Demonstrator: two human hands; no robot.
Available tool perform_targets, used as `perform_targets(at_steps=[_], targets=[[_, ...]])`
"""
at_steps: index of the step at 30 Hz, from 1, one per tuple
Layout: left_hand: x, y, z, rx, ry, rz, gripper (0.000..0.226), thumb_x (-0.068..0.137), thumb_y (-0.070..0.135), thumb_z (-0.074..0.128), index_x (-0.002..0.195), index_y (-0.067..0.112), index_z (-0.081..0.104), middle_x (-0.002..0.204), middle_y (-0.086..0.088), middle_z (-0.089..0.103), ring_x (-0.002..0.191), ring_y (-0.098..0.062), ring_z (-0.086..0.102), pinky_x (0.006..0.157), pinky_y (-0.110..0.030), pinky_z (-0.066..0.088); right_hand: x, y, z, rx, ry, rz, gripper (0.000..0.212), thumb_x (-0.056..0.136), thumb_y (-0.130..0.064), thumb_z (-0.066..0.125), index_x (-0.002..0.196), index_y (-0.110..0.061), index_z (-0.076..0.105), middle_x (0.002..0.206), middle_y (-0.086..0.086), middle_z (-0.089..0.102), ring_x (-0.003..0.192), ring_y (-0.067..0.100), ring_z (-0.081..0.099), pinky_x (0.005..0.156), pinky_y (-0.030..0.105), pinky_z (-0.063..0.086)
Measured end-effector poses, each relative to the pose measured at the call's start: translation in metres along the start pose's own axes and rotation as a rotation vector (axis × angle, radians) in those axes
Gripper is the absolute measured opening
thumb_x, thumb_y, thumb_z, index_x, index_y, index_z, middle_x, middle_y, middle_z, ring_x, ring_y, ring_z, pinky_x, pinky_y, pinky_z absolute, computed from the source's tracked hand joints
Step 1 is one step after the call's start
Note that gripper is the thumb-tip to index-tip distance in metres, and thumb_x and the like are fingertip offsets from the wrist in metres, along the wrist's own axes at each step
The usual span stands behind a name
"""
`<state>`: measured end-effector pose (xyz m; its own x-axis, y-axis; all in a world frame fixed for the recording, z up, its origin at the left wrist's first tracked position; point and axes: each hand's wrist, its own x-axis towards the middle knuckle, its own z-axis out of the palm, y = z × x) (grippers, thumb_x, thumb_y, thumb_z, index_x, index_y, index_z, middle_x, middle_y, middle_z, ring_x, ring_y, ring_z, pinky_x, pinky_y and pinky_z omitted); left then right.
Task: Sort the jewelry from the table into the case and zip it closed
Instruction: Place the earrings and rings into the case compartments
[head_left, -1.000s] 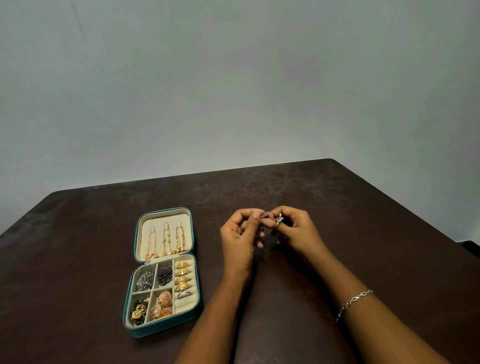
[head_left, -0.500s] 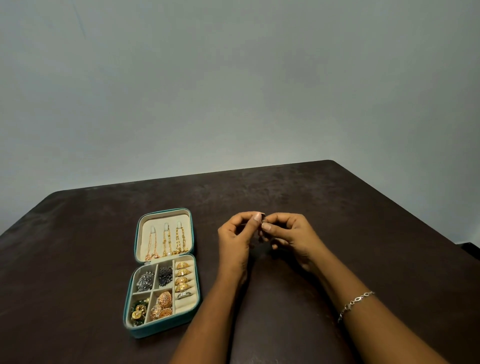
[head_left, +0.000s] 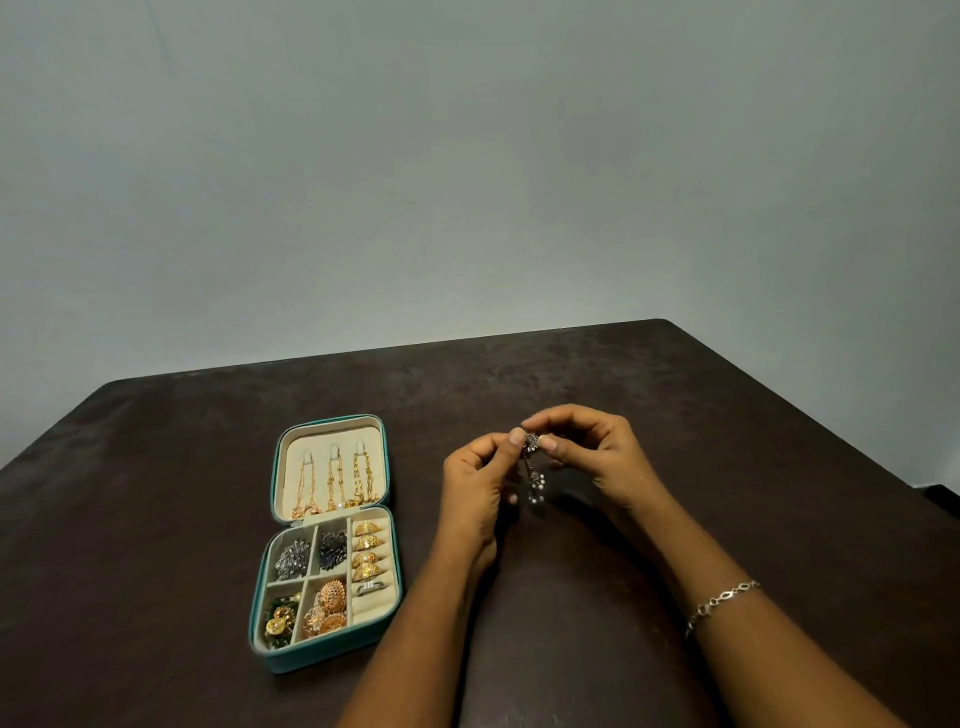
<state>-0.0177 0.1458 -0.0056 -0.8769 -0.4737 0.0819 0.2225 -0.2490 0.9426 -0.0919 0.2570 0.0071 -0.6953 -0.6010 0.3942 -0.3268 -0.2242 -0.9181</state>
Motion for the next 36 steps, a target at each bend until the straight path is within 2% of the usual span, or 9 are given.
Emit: perform_targets(at_steps=[6, 10, 16, 19, 22, 25, 28, 32, 36], targets=[[-0.004, 0.002, 0.003, -0.007, -0.068, -0.024, 0.023, 0.079, 0.026, 0.060, 0.079, 0.003, 0.064, 0.056, 0.000, 0.062, 0.047, -0.008, 0.054, 0.041, -0.019, 0.042, 0.000, -0.001, -0.001, 0.042, -0.028, -0.021, 0.007, 0.079, 0.002, 0.060, 0.080, -0.004, 0.062, 0.072, -0.001, 0.064, 0.068, 0.007, 0.060, 0.063, 0.019, 0.048], [-0.004, -0.001, 0.005, 0.017, 0.011, 0.091, 0.010, 0.089, 0.011, 0.054, 0.087, 0.002, 0.059, 0.063, -0.001, 0.066, 0.055, -0.005, 0.059, 0.045, -0.017, 0.043, 0.003, 0.001, -0.005, -0.010, 0.004, -0.026, 0.011, 0.083, 0.001, 0.057, 0.077, -0.007, 0.061, 0.067, -0.003, 0.061, 0.061, 0.003, 0.054, 0.060, 0.019, 0.045], [-0.002, -0.005, 0.001, 0.090, 0.058, 0.078, 0.008, 0.089, 0.007, 0.055, 0.083, 0.007, 0.059, 0.062, -0.002, 0.063, 0.055, -0.006, 0.055, 0.044, -0.017, 0.041, 0.002, 0.001, -0.004, -0.101, 0.004, 0.010, 0.016, 0.080, 0.005, 0.061, 0.074, -0.010, 0.062, 0.068, -0.003, 0.060, 0.063, -0.001, 0.056, 0.059, 0.013, 0.043], [-0.001, -0.008, -0.003, 0.219, 0.143, 0.172, 0.011, 0.089, 0.007, 0.056, 0.080, 0.013, 0.061, 0.065, -0.002, 0.063, 0.055, -0.001, 0.054, 0.051, -0.019, 0.041, 0.001, -0.003, -0.013, -0.199, -0.151, 0.104, 0.013, 0.076, 0.002, 0.066, 0.073, -0.011, 0.066, 0.072, -0.003, 0.064, 0.071, 0.004, 0.060, 0.068, 0.017, 0.047], [-0.006, -0.010, -0.004, 0.274, 0.218, 0.234, 0.017, 0.091, 0.010, 0.053, 0.078, 0.016, 0.062, 0.063, 0.002, 0.061, 0.055, 0.000, 0.052, 0.055, -0.024, 0.039, -0.002, -0.011, -0.019, -0.312, -0.437, 0.184, 0.015, 0.073, 0.003, 0.069, 0.080, -0.011, 0.071, 0.084, 0.003, 0.064, 0.082, 0.013, 0.061, 0.078, 0.023, 0.049], [-0.011, -0.013, -0.005, 0.310, 0.278, 0.247, 0.022, 0.093, 0.014, 0.050, 0.076, 0.020, 0.062, 0.062, 0.005, 0.059, 0.055, -0.006, 0.050, 0.056, -0.029, 0.039, -0.003, -0.016, -0.014, -0.383, -0.636, 0.217, 0.028, 0.070, 0.006, 0.071, 0.090, -0.014, 0.072, 0.097, 0.001, 0.057, 0.088, 0.004, 0.058, 0.080, 0.016, 0.046], [-0.015, -0.014, -0.006, 0.307, 0.319, 0.241, 0.024, 0.094, 0.014, 0.048, 0.076, 0.023, 0.062, 0.063, 0.006, 0.058, 0.055, -0.008, 0.049, 0.056, -0.030, 0.039, -0.002, -0.013, -0.006, -0.493, -0.719, 0.216, 0.036, 0.068, 0.000, 0.075, 0.094, -0.025, 0.070, 0.099, -0.005, 0.050, 0.096, 0.002, 0.051, 0.086, 0.013, 0.040], [-0.019, -0.012, -0.007, 0.322, 0.350, 0.241, 0.024, 0.094, 0.014, 0.048, 0.077, 0.023, 0.062, 0.065, 0.003, 0.059, 0.059, -0.010, 0.050, 0.058, -0.033, 0.040, -0.001, -0.009, 0.001, -0.619, -0.698, 0.185, 0.022, 0.072, -0.005, 0.074, 0.089, -0.020, 0.073, 0.092, -0.009, 0.049, 0.094, 0.006, 0.051, 0.083, 0.015, 0.043], [-0.021, -0.010, -0.006, 0.342, 0.388, 0.265, 0.020, 0.093, 0.014, 0.049, 0.079, 0.022, 0.062, 0.064, 0.003, 0.059, 0.060, -0.010, 0.051, 0.061, -0.033, 0.041, -0.001, -0.004, -0.001, -0.502, -0.500, 0.176, 0.013, 0.077, -0.003, 0.069, 0.081, -0.016, 0.070, 0.084, -0.005, 0.064, 0.081, 0.006, 0.061, 0.077, 0.019, 0.048]])
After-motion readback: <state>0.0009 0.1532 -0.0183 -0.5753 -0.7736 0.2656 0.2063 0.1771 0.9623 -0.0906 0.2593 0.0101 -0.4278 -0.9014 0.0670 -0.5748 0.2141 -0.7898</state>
